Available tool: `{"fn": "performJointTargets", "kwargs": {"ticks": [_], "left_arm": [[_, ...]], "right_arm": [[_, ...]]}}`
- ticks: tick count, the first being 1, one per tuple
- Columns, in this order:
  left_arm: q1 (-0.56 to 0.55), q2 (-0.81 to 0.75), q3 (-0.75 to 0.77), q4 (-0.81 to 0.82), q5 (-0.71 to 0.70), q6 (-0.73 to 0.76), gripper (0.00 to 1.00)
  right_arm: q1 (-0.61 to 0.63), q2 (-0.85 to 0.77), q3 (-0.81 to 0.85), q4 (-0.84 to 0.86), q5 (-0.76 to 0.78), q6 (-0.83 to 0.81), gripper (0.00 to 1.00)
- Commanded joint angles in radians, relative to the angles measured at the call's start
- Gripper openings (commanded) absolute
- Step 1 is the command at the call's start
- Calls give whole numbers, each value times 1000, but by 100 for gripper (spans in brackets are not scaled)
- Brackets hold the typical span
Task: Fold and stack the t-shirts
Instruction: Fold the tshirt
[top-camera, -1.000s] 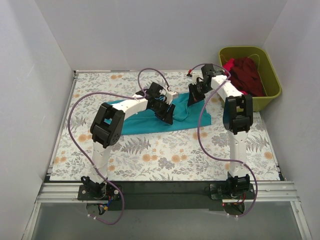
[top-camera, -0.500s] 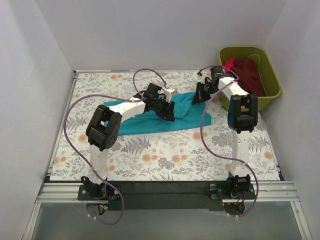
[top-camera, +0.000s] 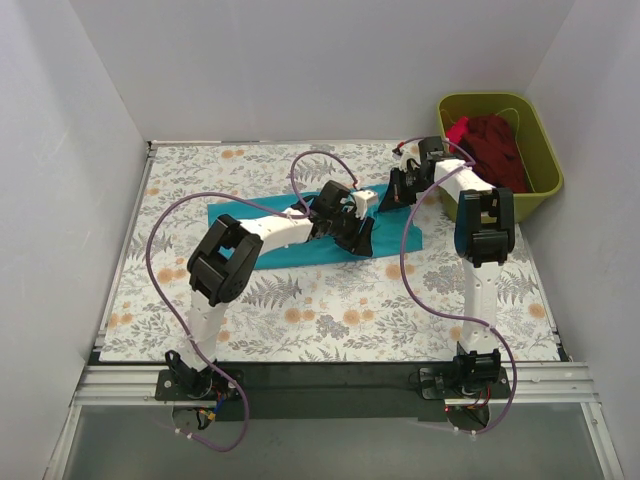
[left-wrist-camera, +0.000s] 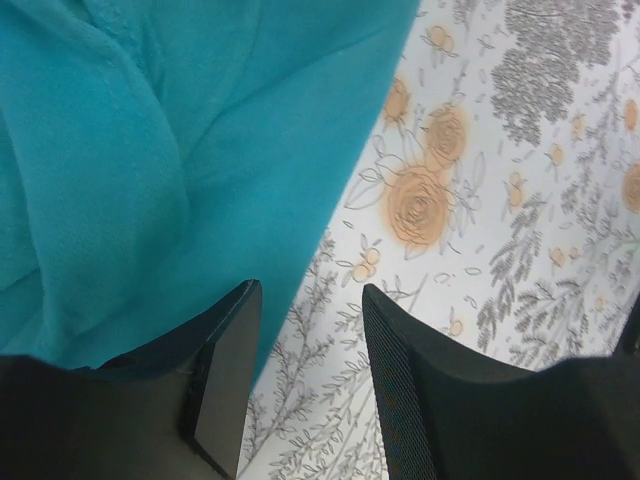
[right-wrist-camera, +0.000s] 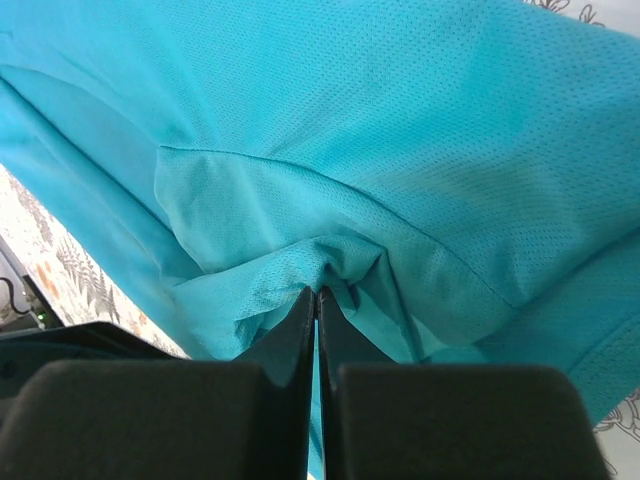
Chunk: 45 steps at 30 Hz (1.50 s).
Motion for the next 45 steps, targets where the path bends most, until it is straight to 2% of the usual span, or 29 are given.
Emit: {"fn": "performJointTargets", "kwargs": {"ticks": [1,5,10,19,20,21,23,28,35,38,45], "left_arm": [[13,32,60,39,-91,-18,44],[13,67,101,39,-134,-15,44],[31,81,141,41,-163,-15,44],[65,92,178,31,-163,-9,44],[68,93,183,31,-172,-6,44],[71,98,186,27,-189,-4,44],[89,118,203,18,-200,-13,44],[149,141,220,7,-217,-62,44],[197,101,229,-7,-235,-42,45],[224,61,224,-21,-194,-35,47],[308,-38,207,-122,-108,5,47]], "right_arm": [[1,-67,-8,40,-46,25,1],[0,-75,-27,54,-46,33,1],[-5,-88,-44,62,-38,36,9],[-10,-110,-70,66,-26,27,43],[-14,-114,-71,66,-26,25,53],[-16,-125,-73,66,-27,24,58],[-26,-147,-76,65,-30,16,61],[-40,-206,-111,62,-21,-34,58],[-33,-266,-206,23,13,-115,31],[-22,-283,-248,16,59,-139,26],[36,-268,-242,17,210,-183,24]]}}
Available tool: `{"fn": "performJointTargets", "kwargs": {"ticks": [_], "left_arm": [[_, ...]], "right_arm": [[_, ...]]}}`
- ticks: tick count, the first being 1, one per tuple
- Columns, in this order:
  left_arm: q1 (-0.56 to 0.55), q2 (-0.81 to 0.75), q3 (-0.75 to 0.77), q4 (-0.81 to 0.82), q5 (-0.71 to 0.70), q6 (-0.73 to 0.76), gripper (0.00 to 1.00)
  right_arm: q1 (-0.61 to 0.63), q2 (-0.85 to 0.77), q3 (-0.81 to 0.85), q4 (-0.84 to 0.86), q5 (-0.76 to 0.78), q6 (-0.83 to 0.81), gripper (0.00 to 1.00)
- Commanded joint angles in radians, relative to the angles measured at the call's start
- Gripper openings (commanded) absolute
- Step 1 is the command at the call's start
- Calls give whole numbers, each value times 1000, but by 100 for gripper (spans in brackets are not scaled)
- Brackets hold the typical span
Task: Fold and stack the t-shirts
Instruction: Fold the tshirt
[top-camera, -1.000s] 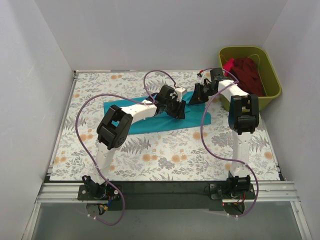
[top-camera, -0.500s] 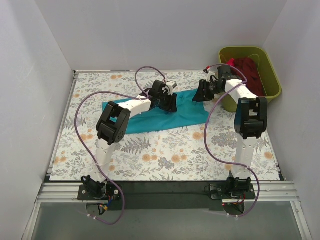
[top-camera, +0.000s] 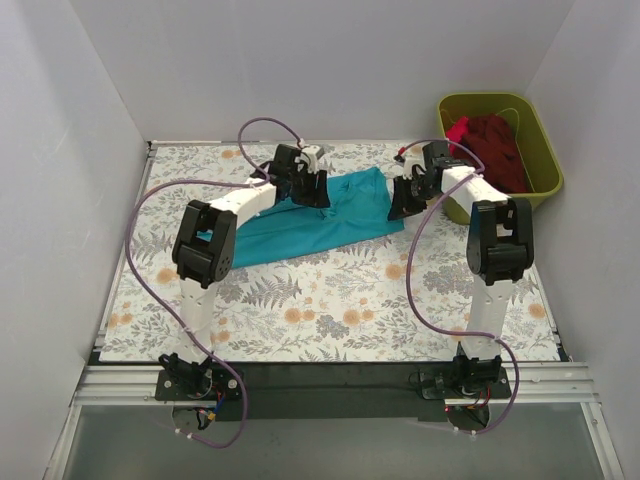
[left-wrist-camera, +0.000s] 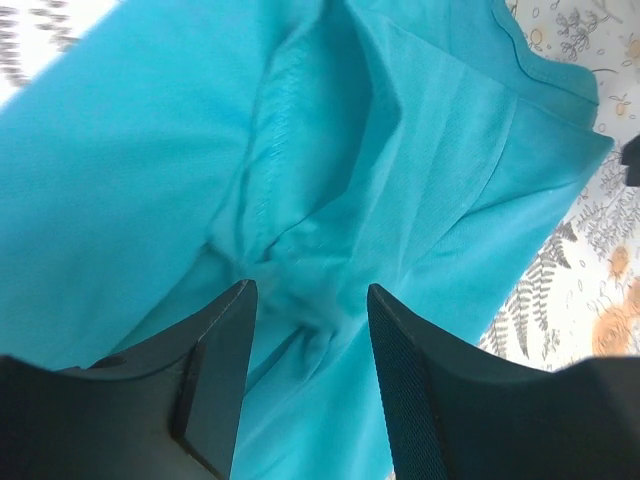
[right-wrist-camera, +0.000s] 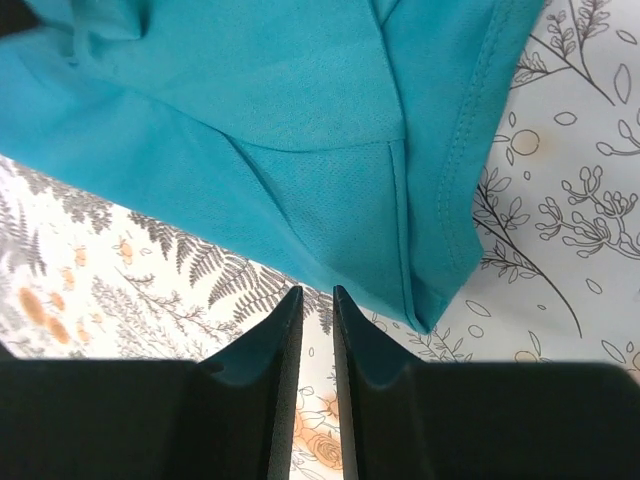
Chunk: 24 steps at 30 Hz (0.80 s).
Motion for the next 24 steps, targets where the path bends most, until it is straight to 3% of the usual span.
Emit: {"fn": "performJointTargets", "kwargs": {"ticks": [1,6,12,17,21,24], "left_arm": [[80,-152,4,-70,51,43,47],[201,-181,-39,-221,73,141,46],[336,-266,-128,-399,122,376,44],[350,-376,-251,-507,117,607,43],[348,-448,-328,-567,119,705,43],[347,-453,-349,-588,110,741,43]], "right_arm": [[46,-8,49,0,100,-45,24],[86,58,144,3,204,-44,24],[100,196,266,-3,362,-78,21],[97,331,404,-2,475,-139,19],[94,426,636,3,492,-156,19],[102,425,655,55,485,-174,22]]}}
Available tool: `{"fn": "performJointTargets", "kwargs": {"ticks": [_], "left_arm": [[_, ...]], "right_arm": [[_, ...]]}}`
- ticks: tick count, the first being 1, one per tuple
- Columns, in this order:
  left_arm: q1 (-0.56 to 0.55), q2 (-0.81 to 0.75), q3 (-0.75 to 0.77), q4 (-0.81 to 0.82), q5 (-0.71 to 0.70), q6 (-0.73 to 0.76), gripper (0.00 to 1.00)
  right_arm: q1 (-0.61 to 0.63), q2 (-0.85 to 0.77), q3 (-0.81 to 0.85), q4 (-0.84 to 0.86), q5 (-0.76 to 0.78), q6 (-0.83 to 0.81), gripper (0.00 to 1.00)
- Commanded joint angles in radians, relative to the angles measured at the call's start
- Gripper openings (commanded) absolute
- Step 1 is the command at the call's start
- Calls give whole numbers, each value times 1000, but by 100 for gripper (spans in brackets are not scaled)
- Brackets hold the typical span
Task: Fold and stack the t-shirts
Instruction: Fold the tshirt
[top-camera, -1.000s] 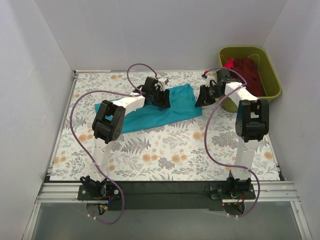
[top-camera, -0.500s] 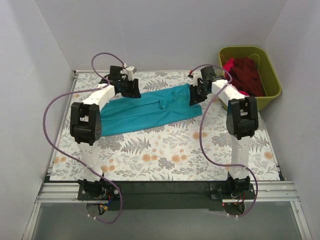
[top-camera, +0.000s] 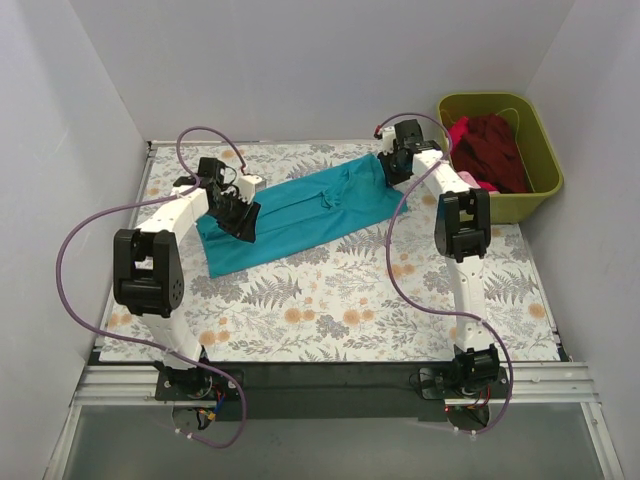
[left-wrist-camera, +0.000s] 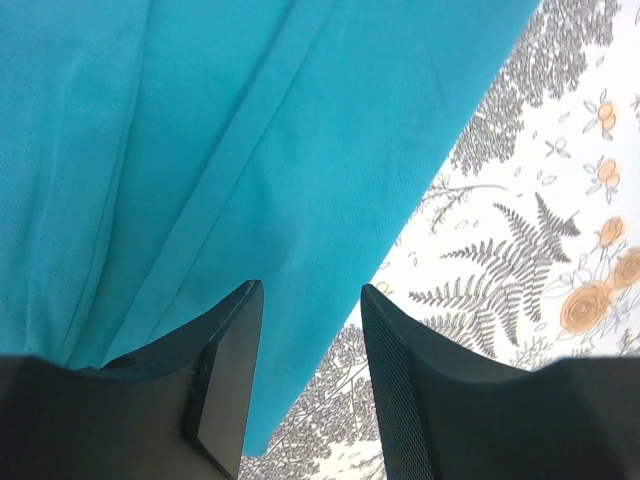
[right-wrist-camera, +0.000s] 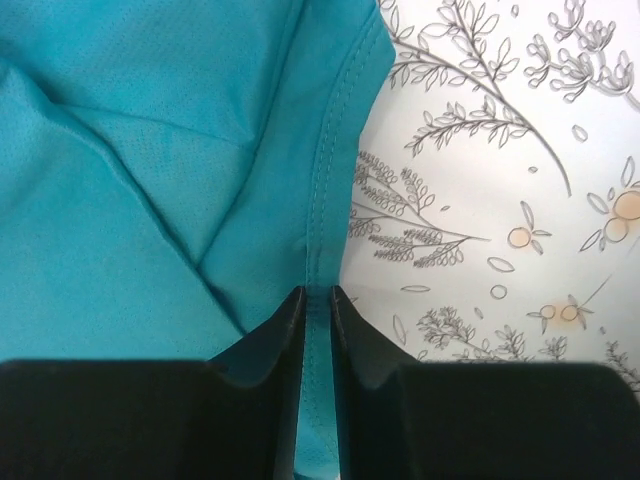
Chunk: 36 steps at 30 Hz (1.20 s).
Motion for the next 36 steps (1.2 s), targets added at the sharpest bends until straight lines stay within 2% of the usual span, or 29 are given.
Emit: {"fn": "performJointTargets", "kwargs": {"ticks": [1,6,11,17,22,23,28,30,31,33,36], "left_arm": [[0,-40,-21,-47,11,121,43],[-24,0,-35,-43,-18,157,41],[-79,31,-113,15,-111,187,38],[-147,16,-223,-4,-131,244,36],[-327,-44,-279,-41,-84,205,36],[-361,-44,-268,-53,-72,197,36],[-608,20,-152,-52,63,-62,36],[-697,84,-29,-26,103,-136,36],[-711,107,27,-24,161,-212,37],[-714,158,183,-32,212,-266,39],[-675,146,311,-43,211,-273,40]], "right_arm": [[9,-12,33,72,17,-42,23],[4,-130,1,97,-75,-39,30],[3,-293,-82,97,-193,-12,41],[3,-454,-205,71,-202,-16,48],[-30,-534,-301,5,-192,-19,49],[-34,-549,-314,-3,-183,-19,48],[-63,-601,-430,-41,-172,-33,48],[-66,-607,-461,-50,-172,-36,48],[-68,-612,-478,-58,-172,-36,47],[-68,-615,-516,-66,-178,-35,46],[-68,-609,-541,-74,-219,-26,43]]}}
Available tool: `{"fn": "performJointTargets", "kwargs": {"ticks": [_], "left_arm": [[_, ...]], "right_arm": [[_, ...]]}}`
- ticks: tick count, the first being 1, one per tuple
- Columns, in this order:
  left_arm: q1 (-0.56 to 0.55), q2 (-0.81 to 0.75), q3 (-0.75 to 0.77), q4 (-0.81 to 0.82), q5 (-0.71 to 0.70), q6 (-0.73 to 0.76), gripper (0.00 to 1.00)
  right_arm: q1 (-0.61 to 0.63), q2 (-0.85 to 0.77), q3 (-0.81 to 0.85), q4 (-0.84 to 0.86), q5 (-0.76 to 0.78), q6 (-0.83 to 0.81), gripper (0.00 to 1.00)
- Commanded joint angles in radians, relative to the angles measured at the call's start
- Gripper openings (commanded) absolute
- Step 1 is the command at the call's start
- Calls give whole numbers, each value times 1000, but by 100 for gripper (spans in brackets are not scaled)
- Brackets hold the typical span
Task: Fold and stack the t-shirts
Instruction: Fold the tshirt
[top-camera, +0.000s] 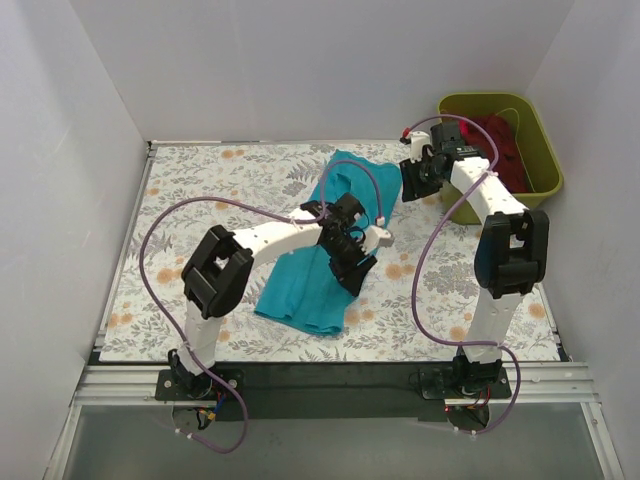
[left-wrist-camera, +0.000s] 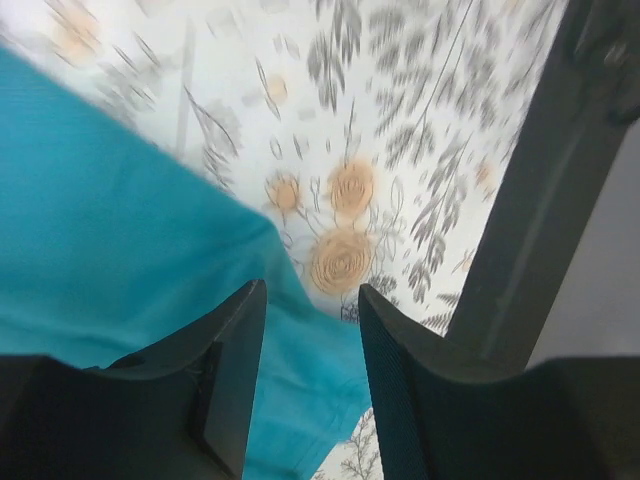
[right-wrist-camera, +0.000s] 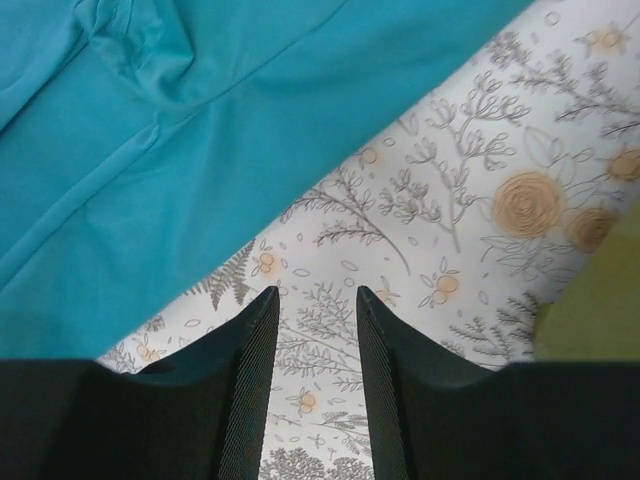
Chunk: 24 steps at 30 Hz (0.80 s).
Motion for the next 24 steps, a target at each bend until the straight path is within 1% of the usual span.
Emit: {"fn": "performJointTargets", "kwargs": {"ticks": [1,4,9,11,16,20,23,24], "left_arm": [[78,-77,140,13,71,-101,42],[164,-117,154,31,57,-107,42],[316,-143,95,42,46,-84,43],[339,-158,64,30,49,-67,43],[346,-216,-20,33,91,-15,44],[342,-223,-68,36,82,8,43],[310,-230,-88,43,98,11,43],[272,-236,-97,45,97,14,43]], "right_arm": [[6,-35,-11,-11,-54,7,41],[18,12,7,-10,-77,22,34],[58,121,89,-11,-82,43,31],[65,169,142,-13,-66,53,31],[81,237,216,-16,-30,56,30],[90,266,215,-16,-10,45,30],[98,287,213,-14,6,33,29],[98,296,219,-14,10,27,29]]}}
